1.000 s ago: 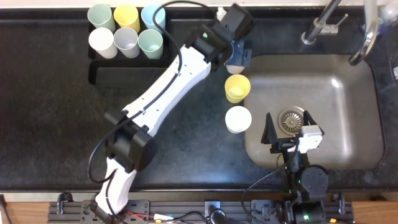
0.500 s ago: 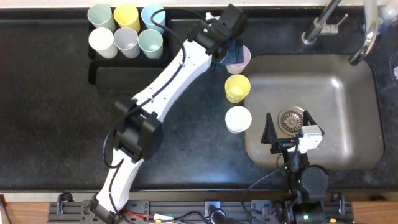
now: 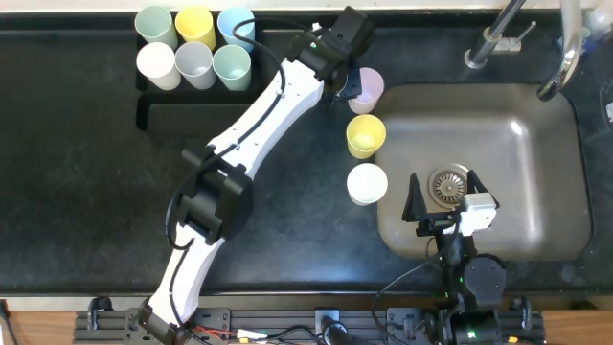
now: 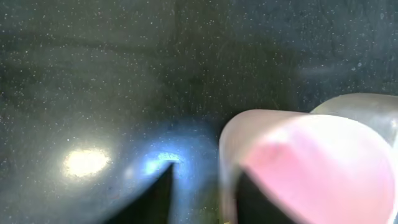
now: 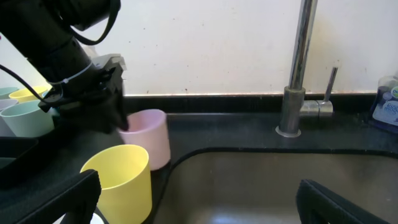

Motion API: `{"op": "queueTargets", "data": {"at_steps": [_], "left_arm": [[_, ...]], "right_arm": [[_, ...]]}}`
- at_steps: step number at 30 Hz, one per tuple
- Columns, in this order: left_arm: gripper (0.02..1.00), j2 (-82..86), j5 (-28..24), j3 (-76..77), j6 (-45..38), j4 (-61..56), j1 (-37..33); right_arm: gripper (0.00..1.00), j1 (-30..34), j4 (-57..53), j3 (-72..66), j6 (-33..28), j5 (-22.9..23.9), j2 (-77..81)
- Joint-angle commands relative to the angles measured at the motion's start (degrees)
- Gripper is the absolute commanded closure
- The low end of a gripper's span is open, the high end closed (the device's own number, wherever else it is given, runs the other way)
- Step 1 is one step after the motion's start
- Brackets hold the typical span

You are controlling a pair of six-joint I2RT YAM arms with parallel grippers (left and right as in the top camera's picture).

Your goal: Store Cups

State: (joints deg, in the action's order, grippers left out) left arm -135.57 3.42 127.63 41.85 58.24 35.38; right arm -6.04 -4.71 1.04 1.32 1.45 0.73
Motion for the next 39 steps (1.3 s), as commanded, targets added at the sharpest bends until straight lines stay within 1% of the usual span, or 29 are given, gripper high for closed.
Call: {"op": "queueTargets", "data": {"at_steps": [1, 5, 10, 12, 15, 18, 21, 23, 25, 27, 32, 39], "left_arm": [[0.982, -0.3, -0.1, 1.2, 0.2, -1.4, -0.3], [0.982, 1.3, 0.5, 3.7, 0.2, 0.0, -1.6], [0.982, 10.6, 4.2, 4.7, 0.5, 6.2, -4.8], [0.982, 16.3, 6.0, 4.6, 2.8, 10.3, -7.3], [0.982, 24.8, 6.8, 2.0, 4.2, 14.4, -12.3], [0.982, 33.6, 8.5, -7.9, 4.9, 13.4, -18.9], [0.982, 41.7, 6.7, -23.1, 7.3, 7.9, -26.6], [0.982, 45.4, 3.1, -32.5, 7.8, 3.0, -31.8], [0.982, 46.7, 1.0, -37.9, 7.9, 1.2, -36.0], [0.982, 46.4, 0.5, -39.8, 7.9, 1.6, -39.1], [0.982, 43.2, 0.5, -39.9, 7.5, 1.4, -42.9], [0.982, 37.4, 1.5, -39.9, 7.5, -0.2, -43.6]], "right_arm": [[0.005, 0.2, 0.3, -0.8, 0.2, -0.4, -0.5], [0.003, 0.2, 0.3, -0.8, 0.2, -0.4, -0.5], [0.005, 0.2, 0.3, -0.8, 0.2, -0.4, -0.5], [0.005, 0.2, 0.3, -0.8, 0.2, -0.4, -0.5], [0.003, 0.2, 0.3, -0.8, 0.2, -0.4, -0.5], [0.005, 0.2, 0.3, -0.8, 0.2, -0.4, -0.5], [0.007, 0.2, 0.3, -0.8, 0.2, -0.4, -0.5], [0.005, 0.2, 0.3, -0.8, 0.2, -0.4, -0.5], [0.005, 0.2, 0.3, -0.8, 0.2, -0.4, -0.5], [0.003, 0.2, 0.3, -0.8, 0.2, -0.4, -0.5], [0.005, 0.2, 0.3, -0.8, 0.2, -0.4, -0.5], [0.003, 0.2, 0.3, -0.8, 0.2, -0.4, -0.5]]}}
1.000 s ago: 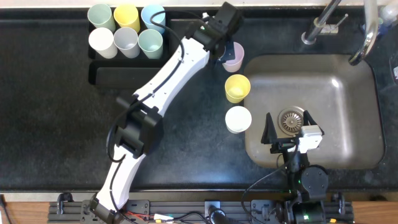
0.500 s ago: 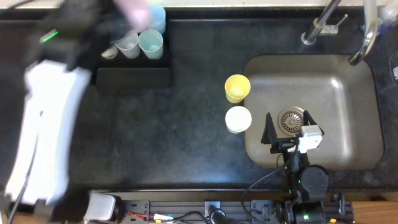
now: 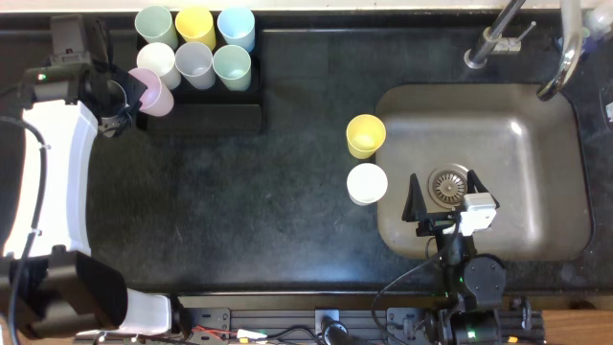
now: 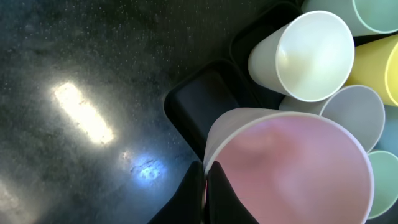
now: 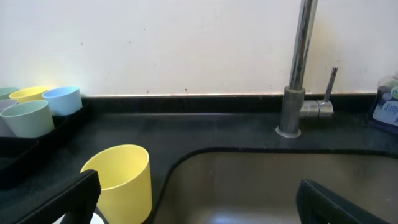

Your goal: Store Cups

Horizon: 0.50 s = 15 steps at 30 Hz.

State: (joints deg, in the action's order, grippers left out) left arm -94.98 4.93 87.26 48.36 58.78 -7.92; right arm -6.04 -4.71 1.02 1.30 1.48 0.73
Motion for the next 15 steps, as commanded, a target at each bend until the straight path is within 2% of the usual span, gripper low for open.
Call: {"op": "queueTargets", "data": {"at_steps": [1, 8, 15], "left_arm": [[0.982, -4.0, 0.1, 0.5, 1.0, -1.1, -0.3], [0.982, -7.7, 1.7, 0.5, 1.0, -5.0, -0.3], [0.982, -7.8, 4.0, 0.5, 1.0, -3.8, -0.5]], "right_arm": [[0.005, 0.2, 0.3, -0.7, 0.2, -0.4, -0.5], [0.003, 0.2, 0.3, -0.7, 0.2, -0.4, -0.5], [0.005, 0.2, 0.3, -0.7, 0.2, -0.4, -0.5]]}}
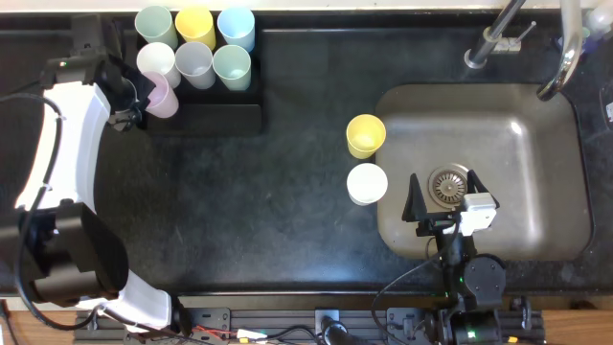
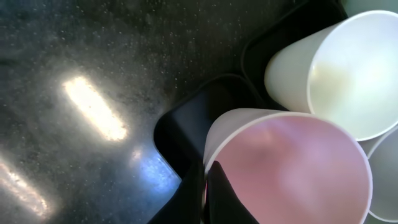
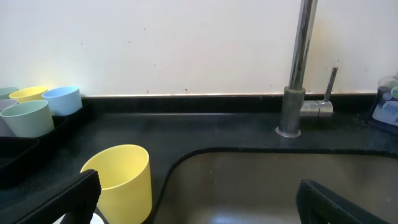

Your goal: Store Cups

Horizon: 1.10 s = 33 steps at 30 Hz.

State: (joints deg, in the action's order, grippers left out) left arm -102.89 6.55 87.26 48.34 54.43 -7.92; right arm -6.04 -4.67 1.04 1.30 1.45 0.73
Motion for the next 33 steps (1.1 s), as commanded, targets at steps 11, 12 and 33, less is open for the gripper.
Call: {"op": "queueTargets", "data": {"at_steps": [11, 12, 33], "left_arm": [[0.982, -0.1, 2.2, 0.0, 1.0, 2.6, -0.4], [0.982, -0.1, 2.2, -0.3, 1.0, 2.4, -0.4], [0.020, -0.2, 3.8, -5.9, 1.2, -3.4, -0.3]], "right_arm": [[0.007, 0.2, 0.3, -0.8, 0.2, -0.4, -0.5], [0.003, 0.2, 0.3, -0.8, 0.2, -0.4, -0.5], [0.005, 0.2, 0.3, -0.8, 0.2, -0.4, -0.5]]}}
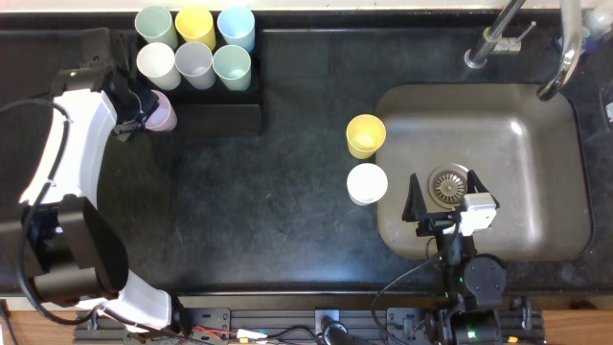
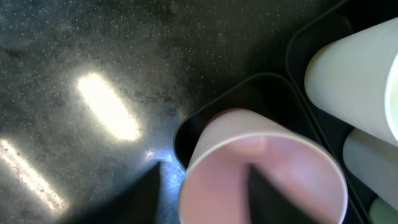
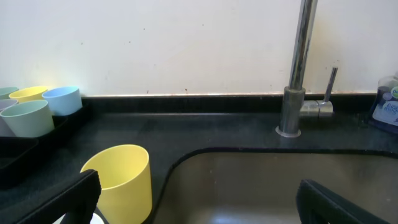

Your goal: Store Cups

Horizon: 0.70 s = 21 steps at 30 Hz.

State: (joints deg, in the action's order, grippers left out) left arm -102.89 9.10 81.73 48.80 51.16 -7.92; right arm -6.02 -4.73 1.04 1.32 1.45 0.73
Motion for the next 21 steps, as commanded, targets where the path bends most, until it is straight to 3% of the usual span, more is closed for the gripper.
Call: {"op": "queueTargets", "data": {"at_steps": [1, 8, 12, 16, 21], "left_arm": [[0.020, -0.2, 1.1, -0.3, 0.8, -0.1, -0.3], [0.020, 3.7, -2.9, -0.3, 0.5, 0.4, 0.6], [0.020, 9.7, -6.6, 0.2, -2.8, 0.1, 5.4], [0.020, 13.1, -4.4, 1.6, -7.2, -2.4, 19.1], [0.020, 10.9, 7.3, 1.6, -3.2, -8.9, 41.5]], "right_arm": [[0.007, 0.2, 0.3, -0.8, 0.2, -0.4, -0.5], [0.003, 0.2, 0.3, -0.8, 0.2, -0.4, -0.5], [0.005, 0.2, 0.3, -0.8, 0.2, -0.4, -0.5], [0.005, 0.2, 0.3, -0.8, 0.2, -0.4, -0.5], [0.005, 0.2, 0.3, -0.8, 0.2, -0.4, -0.5]]}}
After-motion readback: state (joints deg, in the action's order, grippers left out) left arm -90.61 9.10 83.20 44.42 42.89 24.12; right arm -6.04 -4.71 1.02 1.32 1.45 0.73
